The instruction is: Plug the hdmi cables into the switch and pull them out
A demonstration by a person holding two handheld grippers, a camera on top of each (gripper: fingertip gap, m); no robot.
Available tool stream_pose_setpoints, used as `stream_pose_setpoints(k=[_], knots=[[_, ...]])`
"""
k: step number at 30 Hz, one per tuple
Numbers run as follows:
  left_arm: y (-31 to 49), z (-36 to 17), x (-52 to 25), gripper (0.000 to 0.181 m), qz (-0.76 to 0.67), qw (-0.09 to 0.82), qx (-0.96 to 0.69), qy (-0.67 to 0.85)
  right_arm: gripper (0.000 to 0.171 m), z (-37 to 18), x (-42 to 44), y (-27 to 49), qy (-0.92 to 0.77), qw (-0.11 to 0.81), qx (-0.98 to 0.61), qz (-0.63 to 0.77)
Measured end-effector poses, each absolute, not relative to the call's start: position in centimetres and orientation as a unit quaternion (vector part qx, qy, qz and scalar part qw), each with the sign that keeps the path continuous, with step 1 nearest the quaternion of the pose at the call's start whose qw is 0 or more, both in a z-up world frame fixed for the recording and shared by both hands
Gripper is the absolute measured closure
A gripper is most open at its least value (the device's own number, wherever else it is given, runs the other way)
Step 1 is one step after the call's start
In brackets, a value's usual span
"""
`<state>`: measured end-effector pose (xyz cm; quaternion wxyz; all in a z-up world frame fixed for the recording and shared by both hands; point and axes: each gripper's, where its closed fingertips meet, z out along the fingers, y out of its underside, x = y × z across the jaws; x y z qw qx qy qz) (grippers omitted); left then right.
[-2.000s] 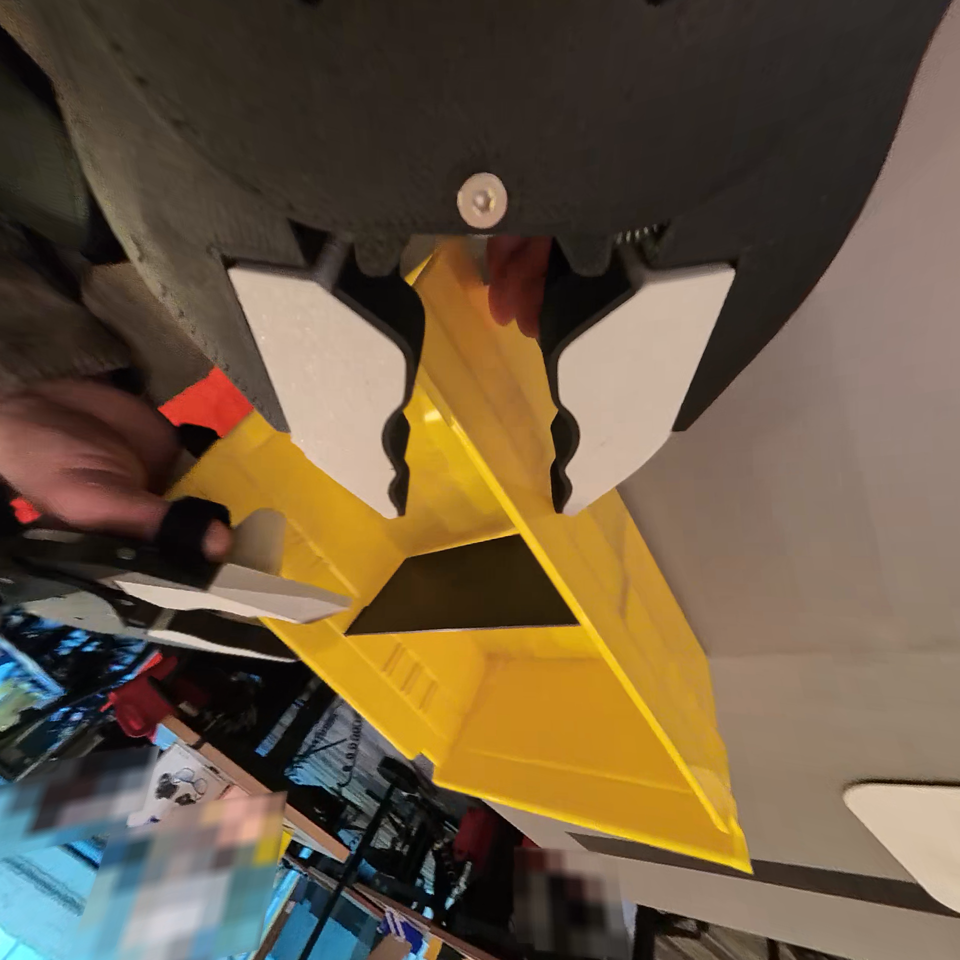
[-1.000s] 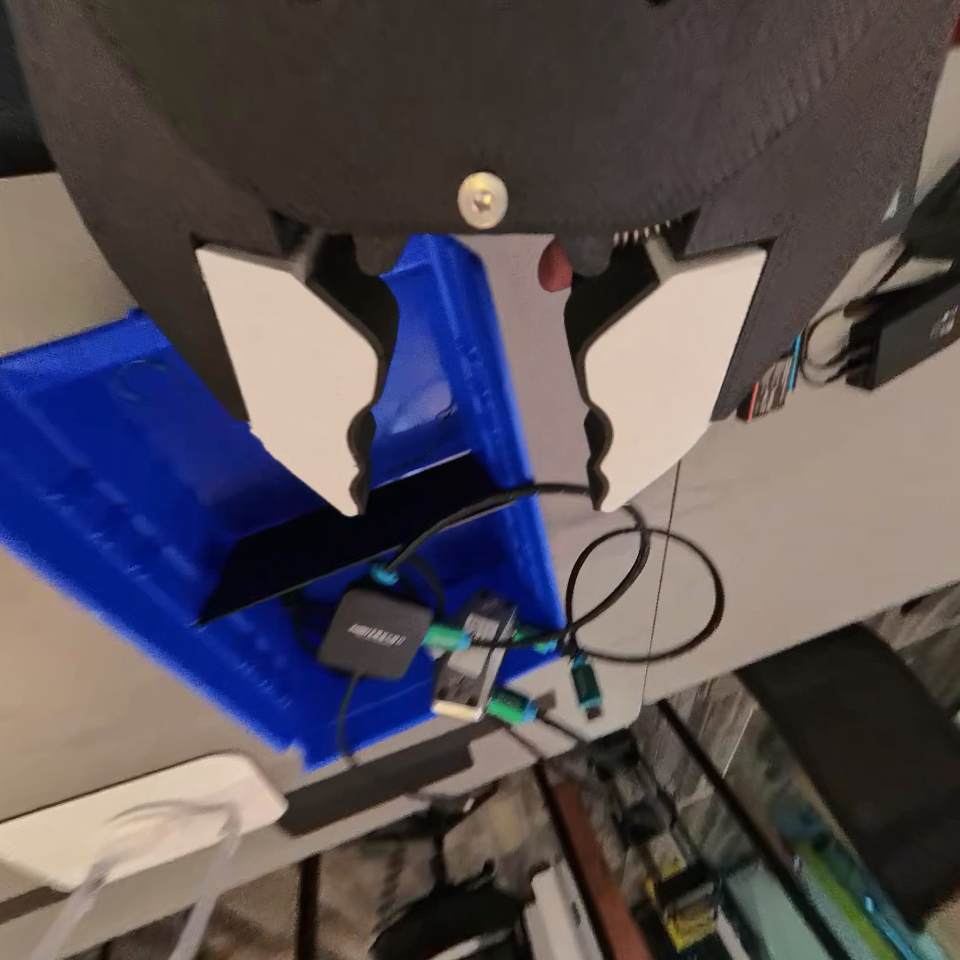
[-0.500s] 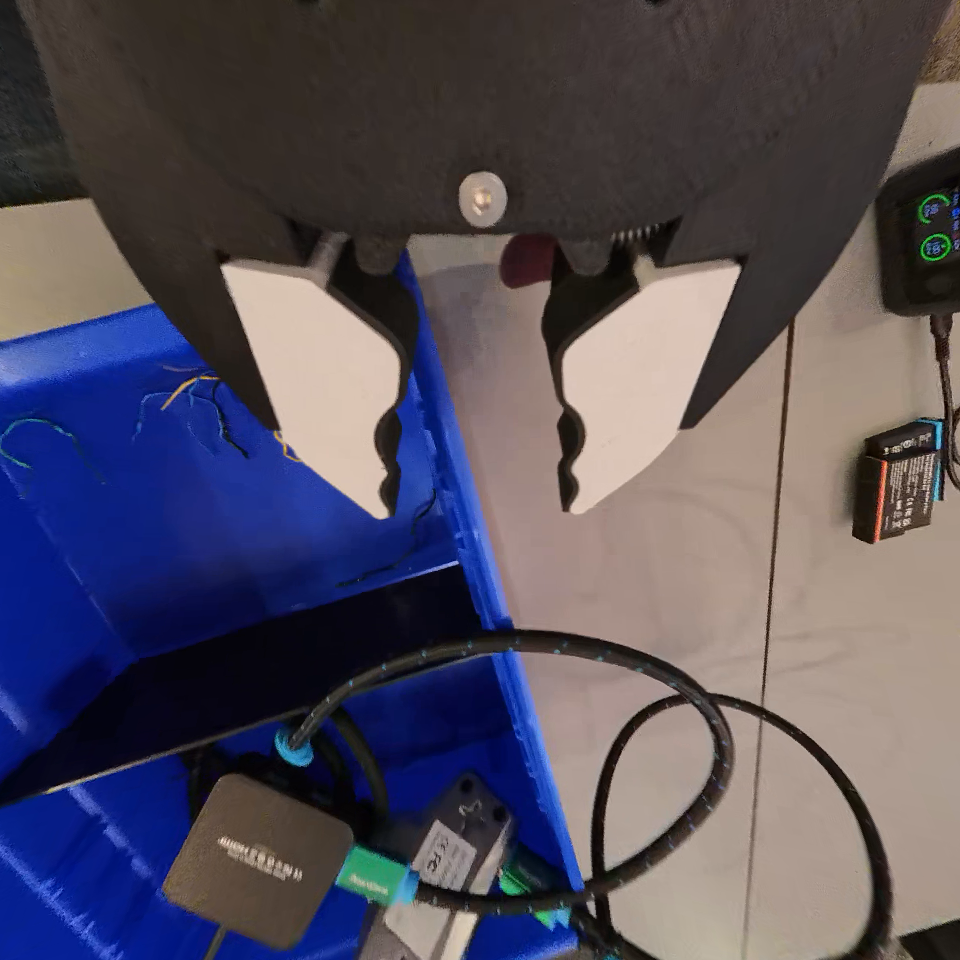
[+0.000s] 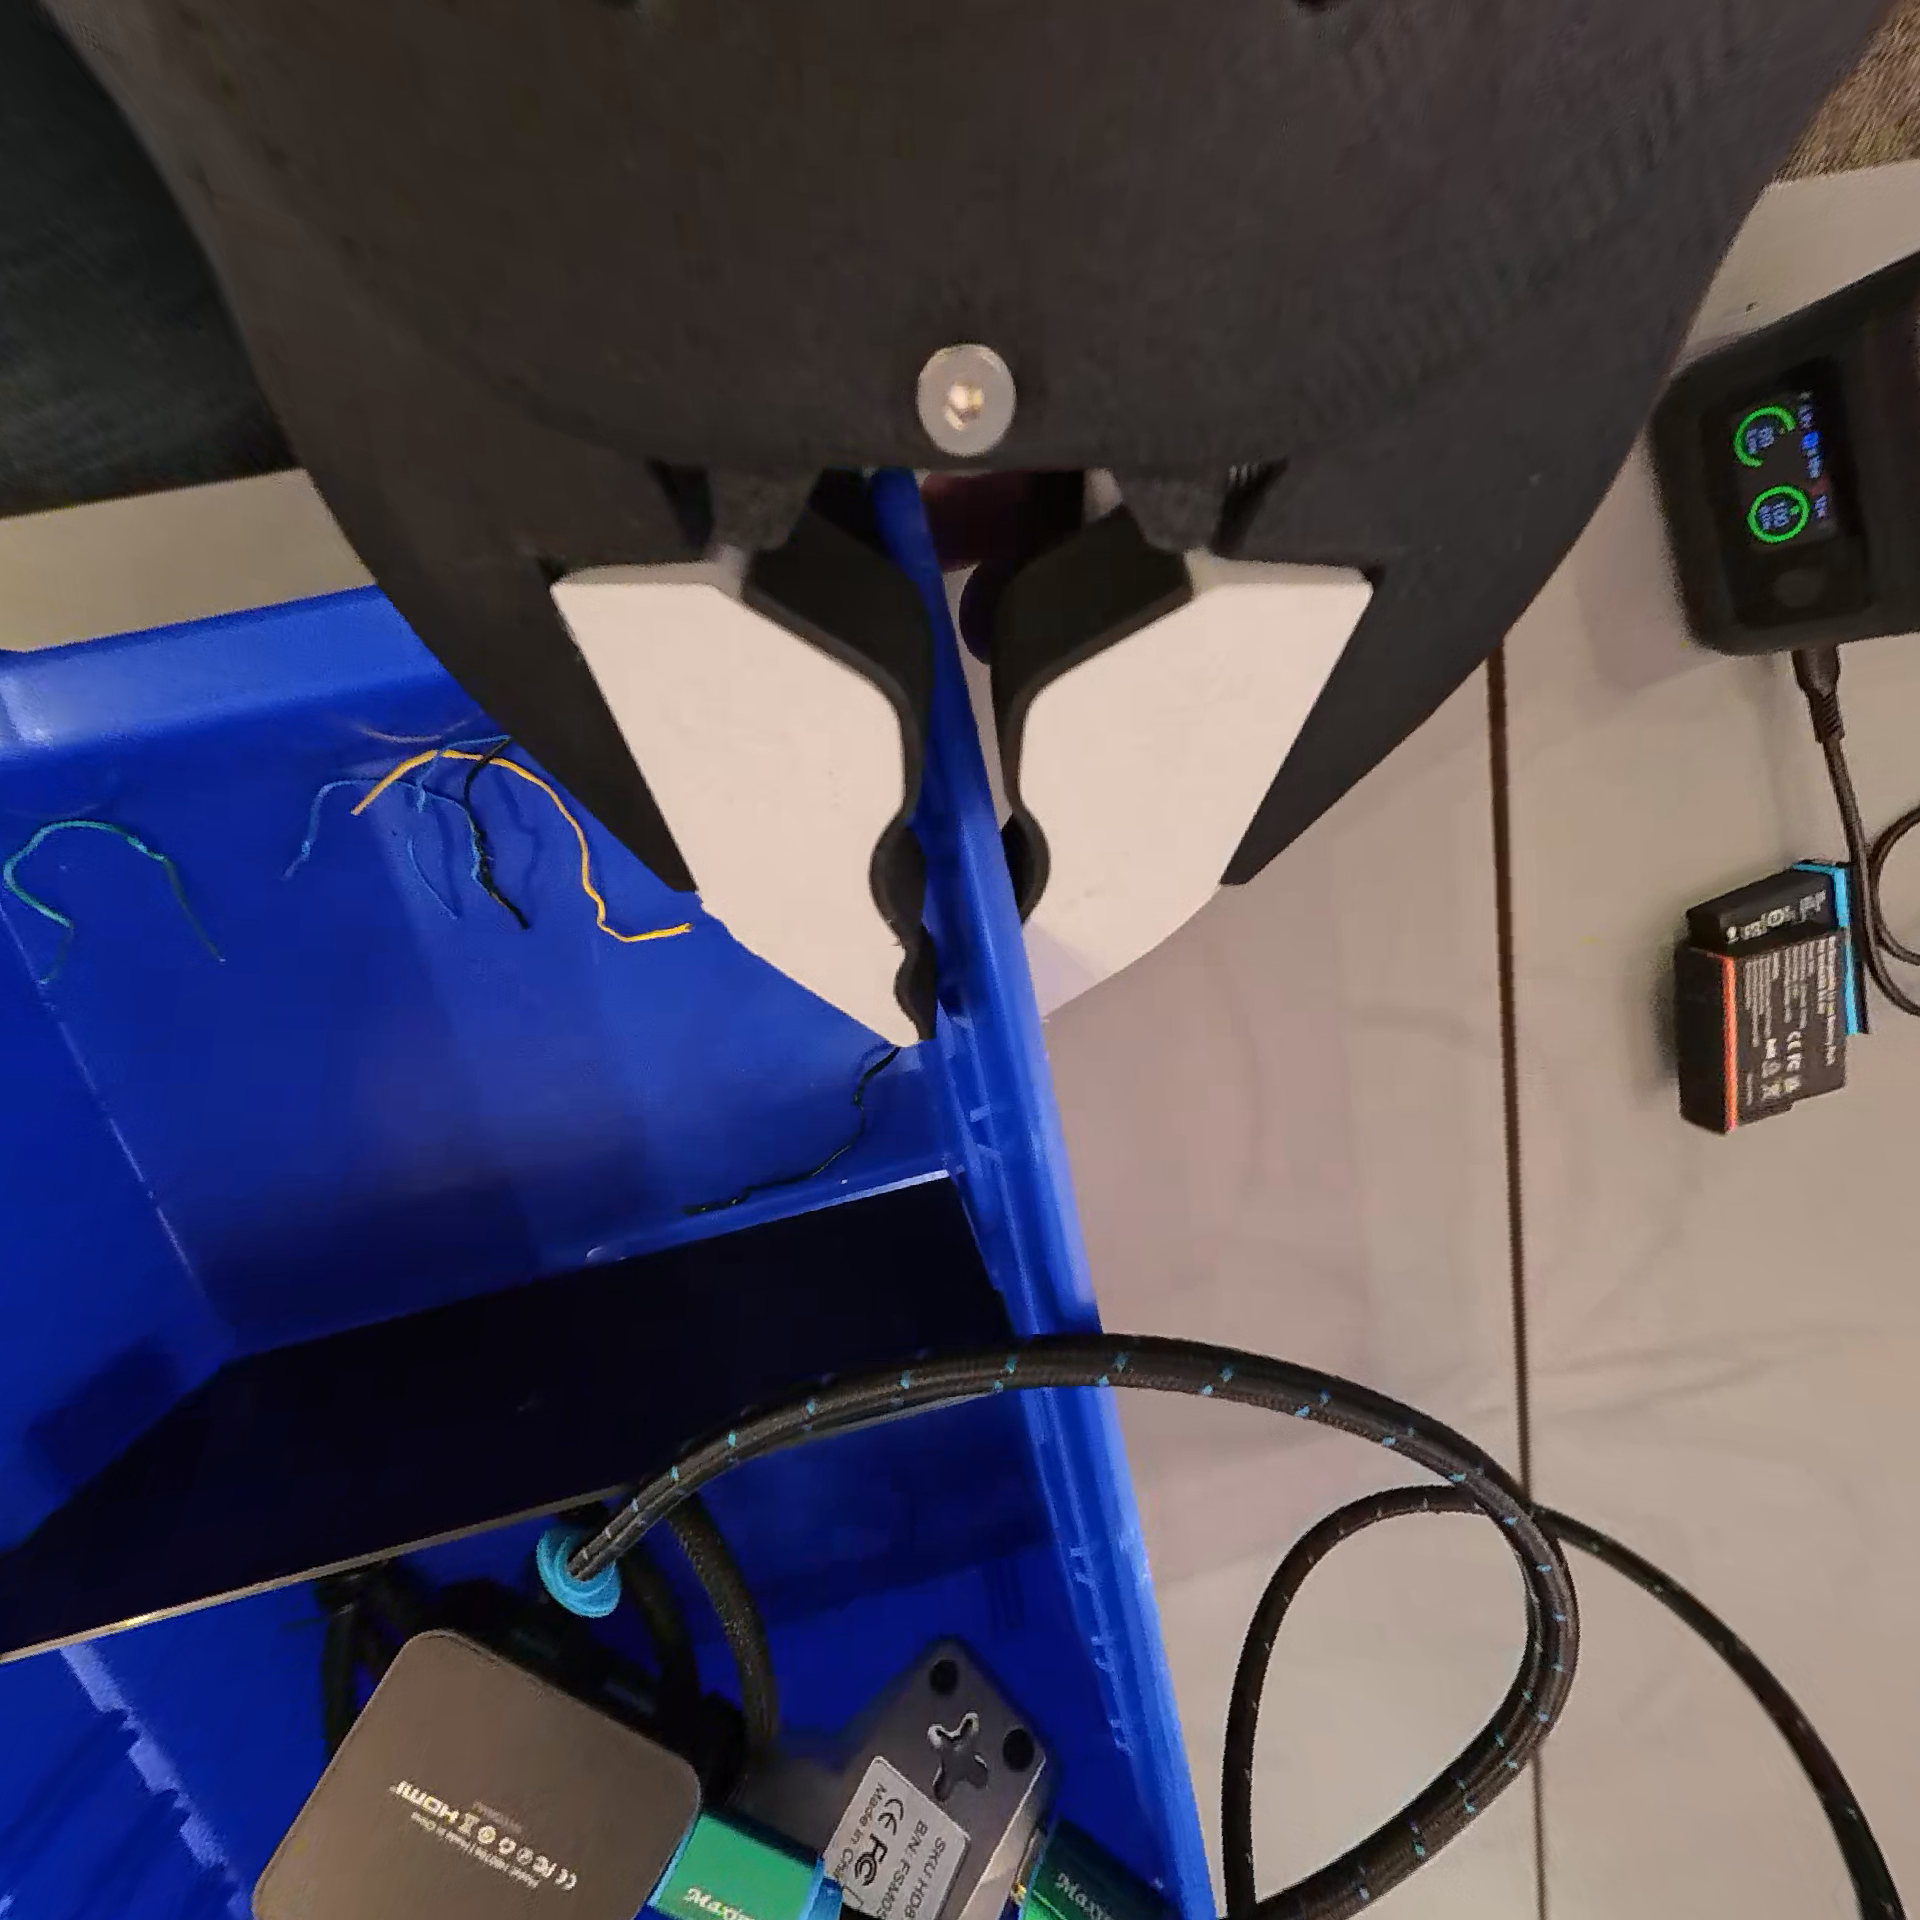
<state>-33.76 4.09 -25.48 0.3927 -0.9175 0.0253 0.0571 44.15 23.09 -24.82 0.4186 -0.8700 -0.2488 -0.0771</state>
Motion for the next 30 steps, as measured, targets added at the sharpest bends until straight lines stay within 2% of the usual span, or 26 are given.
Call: stream_pose_setpoints(k=[1, 14, 21, 22, 26, 30], knots=[[3.8, -25.5, -34.2, 0.173, 0.06, 0.392, -0.918, 0.026, 0.114, -24.8, 44.5, 23.1, -0.249, 0.418, -0.87, -0.079], [1.8, -25.6, -39.6, 0.173, 0.069, 0.392, -0.917, 0.024, 0.113, -25.0, 49.4, 24.0, -0.238, 0.408, -0.877, -0.09], [1.7, -25.6, -40.3, 0.173, 0.06, 0.394, -0.916, 0.033, 0.104, -24.9, 49.4, 24.1, -0.272, 0.4, -0.868, -0.113], [1.7, -25.5, -40.3, 0.171, 0.062, 0.396, -0.915, 0.031, 0.102, -24.8, 49.5, 24.1, -0.28, 0.397, -0.865, -0.127], [1.5, -23.7, -40.9, 0.145, 0.082, 0.433, -0.898, 0.015, 0.09, -23.5, 49.5, 24.4, -0.29, 0.406, -0.849, -0.173], [0.8, -21.3, -42.0, 0.127, 0.132, 0.46, -0.878, -0.002, 0.083, -19.9, 49.6, 24.6, -0.275, 0.443, -0.826, -0.212]])
